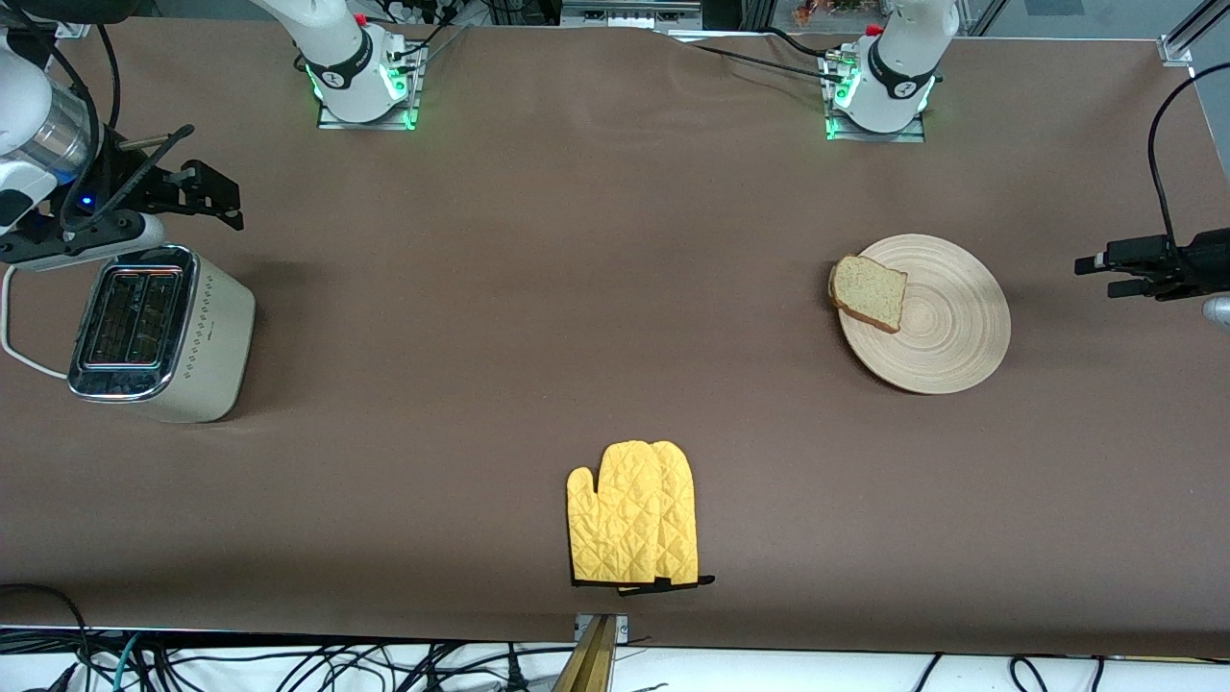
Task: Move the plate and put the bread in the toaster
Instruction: 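Lower the left gripper and reach toward the wooden plate's rim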
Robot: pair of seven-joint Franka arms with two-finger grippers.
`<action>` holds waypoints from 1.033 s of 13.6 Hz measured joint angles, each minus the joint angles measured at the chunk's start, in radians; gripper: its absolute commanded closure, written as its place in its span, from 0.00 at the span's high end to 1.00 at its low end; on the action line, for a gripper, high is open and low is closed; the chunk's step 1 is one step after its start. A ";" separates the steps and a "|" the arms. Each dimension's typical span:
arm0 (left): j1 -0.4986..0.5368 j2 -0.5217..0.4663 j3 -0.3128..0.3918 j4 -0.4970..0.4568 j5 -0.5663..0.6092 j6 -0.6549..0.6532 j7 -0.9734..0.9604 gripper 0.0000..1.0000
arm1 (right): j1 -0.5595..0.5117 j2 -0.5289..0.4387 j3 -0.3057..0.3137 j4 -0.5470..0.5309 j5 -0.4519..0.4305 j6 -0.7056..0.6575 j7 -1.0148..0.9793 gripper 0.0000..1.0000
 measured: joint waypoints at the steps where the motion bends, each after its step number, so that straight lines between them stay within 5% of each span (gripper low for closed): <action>1: 0.020 0.049 0.000 0.000 -0.003 0.000 0.054 1.00 | 0.000 0.000 0.000 0.000 0.000 0.000 0.000 1.00; 7: 0.123 0.337 -0.001 0.027 -0.122 0.004 0.353 1.00 | -0.002 0.004 -0.006 0.000 0.000 0.011 0.000 1.00; 12: 0.158 0.478 -0.002 0.095 -0.220 0.003 0.383 0.99 | -0.002 0.007 -0.006 0.000 0.000 0.012 0.000 1.00; 14: 0.158 0.500 -0.005 0.097 -0.233 0.003 0.383 0.59 | -0.002 0.008 -0.006 0.000 0.000 0.013 0.000 1.00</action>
